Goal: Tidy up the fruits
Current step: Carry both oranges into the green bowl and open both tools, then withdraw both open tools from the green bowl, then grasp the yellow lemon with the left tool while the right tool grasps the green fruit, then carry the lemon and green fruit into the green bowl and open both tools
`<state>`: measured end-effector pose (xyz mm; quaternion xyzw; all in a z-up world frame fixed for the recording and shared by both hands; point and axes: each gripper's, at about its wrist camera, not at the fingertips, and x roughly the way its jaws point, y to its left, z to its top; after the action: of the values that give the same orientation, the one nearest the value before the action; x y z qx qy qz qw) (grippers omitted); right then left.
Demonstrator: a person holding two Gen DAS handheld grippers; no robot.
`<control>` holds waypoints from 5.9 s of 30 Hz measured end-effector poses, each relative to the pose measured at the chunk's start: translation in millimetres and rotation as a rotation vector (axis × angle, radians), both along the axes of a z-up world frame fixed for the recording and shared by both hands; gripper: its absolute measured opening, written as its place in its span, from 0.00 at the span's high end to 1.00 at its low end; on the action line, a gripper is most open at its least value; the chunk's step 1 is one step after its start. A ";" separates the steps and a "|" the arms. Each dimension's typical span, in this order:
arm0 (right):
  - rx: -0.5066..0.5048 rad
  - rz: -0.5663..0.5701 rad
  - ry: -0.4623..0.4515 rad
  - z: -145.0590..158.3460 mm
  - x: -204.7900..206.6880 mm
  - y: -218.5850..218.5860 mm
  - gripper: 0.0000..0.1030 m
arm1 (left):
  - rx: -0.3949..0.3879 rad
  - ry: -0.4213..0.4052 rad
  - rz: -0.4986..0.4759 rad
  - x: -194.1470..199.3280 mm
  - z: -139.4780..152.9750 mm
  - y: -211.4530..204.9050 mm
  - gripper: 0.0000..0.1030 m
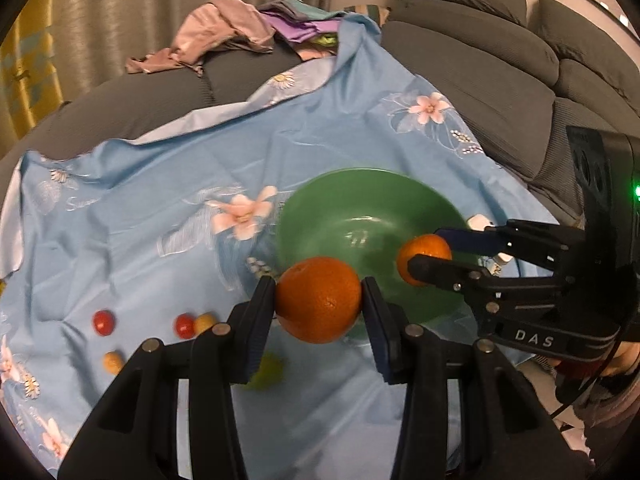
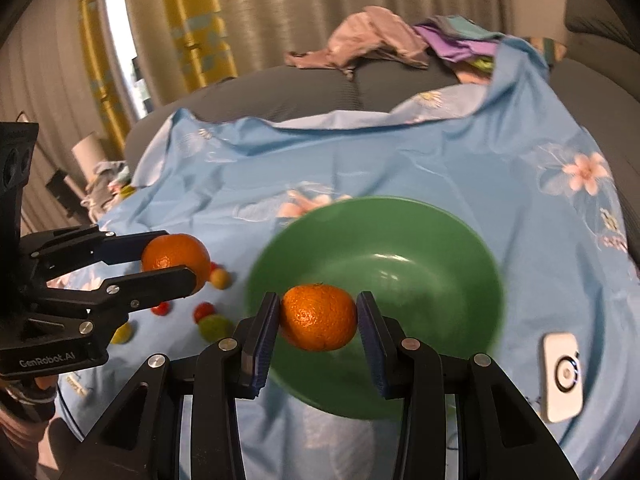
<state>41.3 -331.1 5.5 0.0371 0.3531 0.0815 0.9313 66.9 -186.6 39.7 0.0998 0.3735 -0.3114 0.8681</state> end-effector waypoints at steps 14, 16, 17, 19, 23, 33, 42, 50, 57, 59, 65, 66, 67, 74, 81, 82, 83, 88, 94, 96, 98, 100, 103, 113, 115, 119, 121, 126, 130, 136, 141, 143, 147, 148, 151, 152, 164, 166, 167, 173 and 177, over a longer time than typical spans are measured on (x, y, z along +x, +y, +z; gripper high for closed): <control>-0.010 -0.059 0.075 -24.3 -2.0 -23.1 0.60 | 0.053 0.061 -0.031 11.8 -32.3 -35.0 0.57; -0.008 -0.062 0.087 -26.4 -1.0 -23.0 0.60 | 0.061 0.064 -0.033 12.6 -34.6 -37.8 0.57; -0.007 -0.064 0.089 -27.1 -1.6 -23.4 0.60 | 0.066 0.066 -0.033 12.7 -35.8 -39.7 0.57; -0.003 -0.070 0.093 -28.3 -2.3 -24.7 0.60 | 0.069 0.070 -0.037 12.4 -37.4 -41.7 0.57; -0.002 -0.083 0.088 -27.2 -4.8 -25.4 0.60 | 0.070 0.059 -0.029 11.5 -35.9 -42.4 0.58; 0.018 -0.122 0.030 -18.2 -21.5 -34.0 0.59 | 0.059 0.067 0.018 -2.2 -29.7 -31.9 0.27; 0.078 -0.079 -0.037 -4.7 -43.0 -32.9 0.59 | 0.075 0.091 0.077 -25.5 -29.7 -1.5 0.24; 0.091 0.008 -0.034 -4.5 -48.0 -9.0 0.59 | 0.085 0.132 0.199 -40.6 -39.8 53.4 0.24; 0.086 0.097 0.005 -12.9 -44.5 19.7 0.59 | 0.067 0.157 0.301 -53.5 -50.3 106.7 0.24; 0.077 0.115 0.023 -16.6 -42.1 28.0 0.59 | 0.058 0.160 0.328 -57.4 -53.8 122.4 0.24; 0.047 0.180 0.078 -29.5 -33.5 58.6 0.59 | 0.011 0.190 0.412 -61.9 -65.4 164.3 0.24; 0.042 0.193 0.086 -31.6 -31.9 64.2 0.59 | 0.004 0.193 0.421 -63.0 -66.0 168.4 0.24; 0.037 0.208 0.095 -33.8 -29.7 70.3 0.59 | -0.005 0.194 0.431 -63.7 -67.1 174.1 0.24; -0.006 0.239 0.139 -47.1 -15.7 93.5 0.59 | -0.032 0.195 0.445 -63.4 -73.8 190.0 0.24; -0.029 0.243 0.170 -56.6 -4.1 102.0 0.59 | -0.031 0.200 0.416 -51.8 -80.5 191.3 0.25; -0.031 0.243 0.173 -57.8 -2.7 102.7 0.59 | -0.026 0.200 0.415 -49.1 -81.5 191.9 0.26; -0.033 0.244 0.174 -58.3 -0.9 104.0 0.59 | -0.019 0.199 0.415 -46.0 -82.5 192.6 0.27; -0.054 0.249 0.173 -62.1 6.8 109.4 0.59 | 0.023 0.186 0.402 -29.9 -86.9 193.2 0.33; -0.093 0.266 0.174 -66.9 23.0 118.9 0.59 | 0.115 0.165 0.352 -19.0 -93.7 188.0 0.35; -0.114 0.267 0.175 -68.6 29.7 122.6 0.59 | 0.134 0.175 0.333 -16.7 -97.2 186.0 0.38; -0.120 0.278 0.181 -70.7 35.0 125.2 0.59 | 0.168 0.193 0.308 -13.8 -103.8 182.9 0.43; -0.136 0.287 0.190 -73.7 40.3 129.9 0.59 | 0.195 0.202 0.290 -12.0 -108.2 181.1 0.46; -0.163 0.300 0.195 -78.0 45.1 135.0 0.59 | 0.180 0.221 0.282 -9.3 -108.4 183.9 0.47; -0.186 0.346 0.216 -83.0 59.9 143.6 0.57 | 0.239 0.290 0.254 -2.5 -119.0 180.3 0.67; -0.177 0.347 0.215 -83.6 61.2 143.4 0.57 | 0.233 0.284 0.259 -3.4 -118.4 181.8 0.67; -0.173 0.351 0.205 -84.1 62.9 144.1 0.57 | 0.212 0.281 0.272 -4.7 -117.8 184.2 0.67; -0.164 0.351 0.203 -83.9 63.7 144.4 0.57 | 0.202 0.279 0.274 -6.9 -117.5 185.8 0.67; -0.153 0.346 0.189 -84.5 62.3 144.5 0.57 | 0.164 0.282 0.282 -10.8 -116.9 184.6 0.67; -0.119 0.337 0.187 -82.2 59.0 141.4 0.57 | 0.124 0.281 0.292 -12.9 -115.3 186.4 0.67; -0.082 0.336 0.171 -71.6 47.9 136.7 0.57 | 0.079 0.266 0.304 -19.8 -104.9 188.1 0.67; -0.057 0.340 0.154 -64.7 34.5 134.0 0.57 | 0.065 0.253 0.294 -27.7 -95.2 179.4 0.67; -0.047 0.341 0.147 -61.6 29.0 132.4 0.57 | 0.061 0.247 0.292 -31.7 -91.9 176.8 0.67; -0.029 0.337 0.127 -53.5 17.5 126.8 0.57 | 0.057 0.229 0.285 -37.6 -83.0 169.2 0.67; -0.023 0.336 0.121 -51.2 14.8 125.1 0.57 | 0.058 0.223 0.284 -39.8 -79.9 166.3 0.67; -0.008 0.325 0.100 -43.2 6.7 118.6 0.57 | 0.055 0.207 0.280 -45.5 -72.0 159.6 0.67; -0.003 0.323 0.094 -40.7 4.0 116.1 0.57 | 0.053 0.202 0.278 -46.5 -69.9 157.7 0.67; 0.032 0.264 0.013 -14.4 -16.1 83.3 0.57 | 0.044 0.149 0.235 -54.2 -45.2 127.4 0.67; 0.038 0.247 0.002 -11.5 -17.1 75.5 0.57 | 0.037 0.141 0.224 -53.3 -40.9 120.4 0.67; 0.040 0.240 -0.002 -10.9 -18.2 73.1 0.57 | 0.035 0.136 0.215 -52.5 -38.5 115.9 0.67; 0.058 0.182 -0.019 -7.2 -21.6 49.3 0.57 | 0.022 0.113 0.164 -45.8 -26.8 90.1 0.67; 0.068 0.138 -0.030 -5.1 -22.1 32.3 0.57 | 0.011 0.098 0.125 -39.9 -17.8 72.0 0.67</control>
<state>19.2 -298.9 0.4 0.0428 0.3378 0.1579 0.9269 27.0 -114.6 21.9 0.0654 0.4228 -0.2590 0.8659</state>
